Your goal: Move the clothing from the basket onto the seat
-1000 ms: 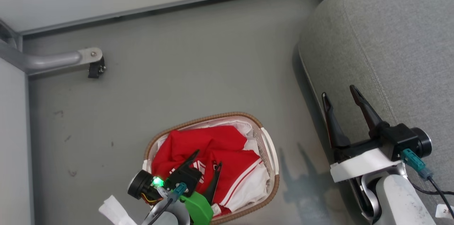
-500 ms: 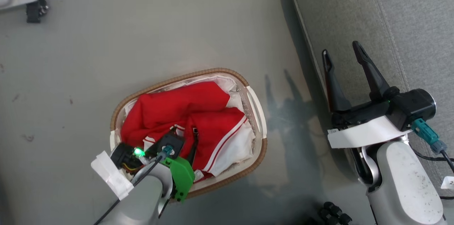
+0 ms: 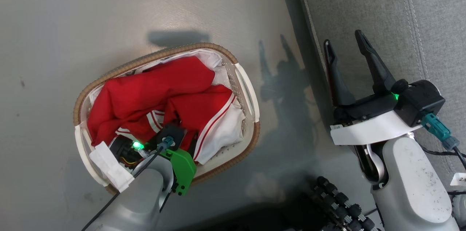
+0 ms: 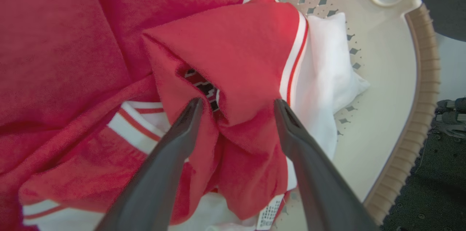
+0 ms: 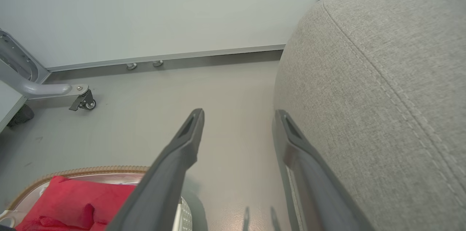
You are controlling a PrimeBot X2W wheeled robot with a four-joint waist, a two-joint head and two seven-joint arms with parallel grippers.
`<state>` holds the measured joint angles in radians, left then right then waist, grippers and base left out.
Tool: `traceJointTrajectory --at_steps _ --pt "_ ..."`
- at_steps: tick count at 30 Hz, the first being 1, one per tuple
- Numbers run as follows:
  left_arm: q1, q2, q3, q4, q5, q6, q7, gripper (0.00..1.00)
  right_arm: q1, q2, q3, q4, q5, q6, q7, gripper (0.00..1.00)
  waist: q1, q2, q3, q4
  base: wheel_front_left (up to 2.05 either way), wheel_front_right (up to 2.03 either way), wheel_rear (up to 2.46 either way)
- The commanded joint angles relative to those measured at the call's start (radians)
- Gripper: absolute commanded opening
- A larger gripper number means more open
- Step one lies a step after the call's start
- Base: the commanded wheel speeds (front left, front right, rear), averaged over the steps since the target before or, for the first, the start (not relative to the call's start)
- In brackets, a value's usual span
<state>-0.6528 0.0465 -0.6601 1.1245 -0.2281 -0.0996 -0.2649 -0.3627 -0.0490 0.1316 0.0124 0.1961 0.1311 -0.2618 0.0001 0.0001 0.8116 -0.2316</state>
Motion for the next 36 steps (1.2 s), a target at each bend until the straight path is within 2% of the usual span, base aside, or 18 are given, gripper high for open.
traceJointTrajectory --at_steps 1,10,11,12,13,14,15,24,36 --pt "-0.022 0.007 -0.003 0.007 -0.004 0.006 0.001 1.0 -0.017 -0.003 -0.001 -0.005 0.007 -0.001 -0.005 1.0 -0.0001 -0.0001 0.032 -0.031 0.0 0.0 0.0" --pt "-0.071 0.014 0.001 0.037 0.001 0.023 0.001 1.0 -0.019 -0.003 0.006 -0.005 0.026 -0.001 -0.005 1.0 -0.0001 -0.0001 0.054 -0.053 0.0 0.0 0.0" --pt "-0.075 0.014 -0.002 0.036 0.003 0.019 0.001 0.96 -0.019 -0.003 0.008 -0.004 0.027 -0.001 -0.005 1.0 -0.0001 -0.0001 0.054 -0.054 0.0 0.0 0.0" --pt "-0.077 0.014 -0.005 0.037 0.004 0.016 0.001 0.71 -0.019 -0.003 0.01 -0.002 0.027 -0.001 -0.005 1.0 -0.0001 -0.0001 0.053 -0.054 0.0 0.0 0.0" --pt "-0.079 0.013 -0.01 0.039 0.005 0.012 0.001 0.33 -0.017 -0.003 0.013 0.0 0.028 -0.001 -0.005 1.0 -0.0001 -0.0001 0.05 -0.055 0.0 0.0 0.0" --pt "-0.079 0.012 -0.015 0.038 0.006 0.009 0.001 0.09 -0.016 -0.003 0.015 0.002 0.029 -0.001 -0.005 1.0 -0.0001 -0.0001 0.047 -0.055 0.0 0.0 0.0" --pt "-0.079 0.01 -0.022 0.031 0.009 0.003 0.001 0.0 -0.014 -0.003 0.017 0.006 0.03 -0.001 -0.005 1.0 -0.0001 -0.0001 0.041 -0.053 0.0 0.0 0.0" --pt "0.004 0.005 -0.082 -0.04 -0.005 -0.02 0.001 0.0 0.009 -0.003 0.026 0.036 0.011 -0.001 -0.005 1.0 -0.0001 -0.0001 -0.061 -0.017 0.0 0.0 0.0" --pt "0.168 0.004 -0.104 -0.242 0.01 -0.025 0.0 0.0 0.095 -0.004 -0.012 0.086 -0.058 -0.001 -0.005 1.0 -0.0001 -0.0001 -0.341 0.094 0.0 0.0 0.0"
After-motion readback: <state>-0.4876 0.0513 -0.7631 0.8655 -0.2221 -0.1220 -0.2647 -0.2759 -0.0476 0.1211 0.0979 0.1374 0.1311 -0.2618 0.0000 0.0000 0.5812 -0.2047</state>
